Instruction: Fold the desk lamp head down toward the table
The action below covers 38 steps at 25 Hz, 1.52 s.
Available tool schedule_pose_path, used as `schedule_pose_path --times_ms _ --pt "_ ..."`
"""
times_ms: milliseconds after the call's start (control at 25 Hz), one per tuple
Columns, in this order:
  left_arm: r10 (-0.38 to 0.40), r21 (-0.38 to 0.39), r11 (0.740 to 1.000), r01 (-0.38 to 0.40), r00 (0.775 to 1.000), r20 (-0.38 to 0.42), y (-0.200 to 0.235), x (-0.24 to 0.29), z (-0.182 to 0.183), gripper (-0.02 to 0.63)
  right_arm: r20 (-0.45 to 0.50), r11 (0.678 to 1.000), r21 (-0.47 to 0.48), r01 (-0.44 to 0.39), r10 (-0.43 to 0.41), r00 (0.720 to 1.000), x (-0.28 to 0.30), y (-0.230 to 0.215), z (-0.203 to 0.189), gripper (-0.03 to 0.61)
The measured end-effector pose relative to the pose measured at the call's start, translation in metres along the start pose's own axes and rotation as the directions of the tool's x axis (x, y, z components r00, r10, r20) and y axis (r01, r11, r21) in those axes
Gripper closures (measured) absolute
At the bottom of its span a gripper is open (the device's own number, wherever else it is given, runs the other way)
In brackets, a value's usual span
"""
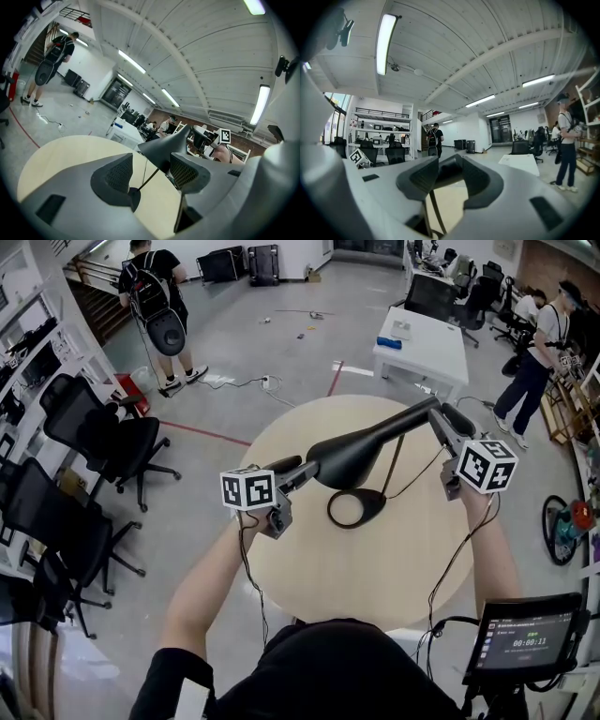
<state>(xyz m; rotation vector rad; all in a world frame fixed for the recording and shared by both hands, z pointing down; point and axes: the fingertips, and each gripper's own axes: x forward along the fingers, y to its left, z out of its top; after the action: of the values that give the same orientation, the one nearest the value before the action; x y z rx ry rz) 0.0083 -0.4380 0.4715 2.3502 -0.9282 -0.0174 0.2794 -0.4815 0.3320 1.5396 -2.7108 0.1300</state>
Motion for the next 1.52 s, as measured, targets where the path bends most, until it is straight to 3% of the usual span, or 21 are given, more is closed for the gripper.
schedule_pose_path --times_ms 360,1520 --pt "-0.018 -0.053 0.998 0.017 1.0 -0.019 0.002 0.011 -0.019 0.357 -0.027 0.996 -0.084 0.014 -0.016 1.0 0.001 0.006 0.003 0.416" --pt "-0.031 -0.111 0.993 0.025 0.999 -0.044 0.005 0.03 -0.044 0.357 -0.014 0.992 -0.125 0.022 -0.024 1.0 -0.003 0.008 0.012 0.436"
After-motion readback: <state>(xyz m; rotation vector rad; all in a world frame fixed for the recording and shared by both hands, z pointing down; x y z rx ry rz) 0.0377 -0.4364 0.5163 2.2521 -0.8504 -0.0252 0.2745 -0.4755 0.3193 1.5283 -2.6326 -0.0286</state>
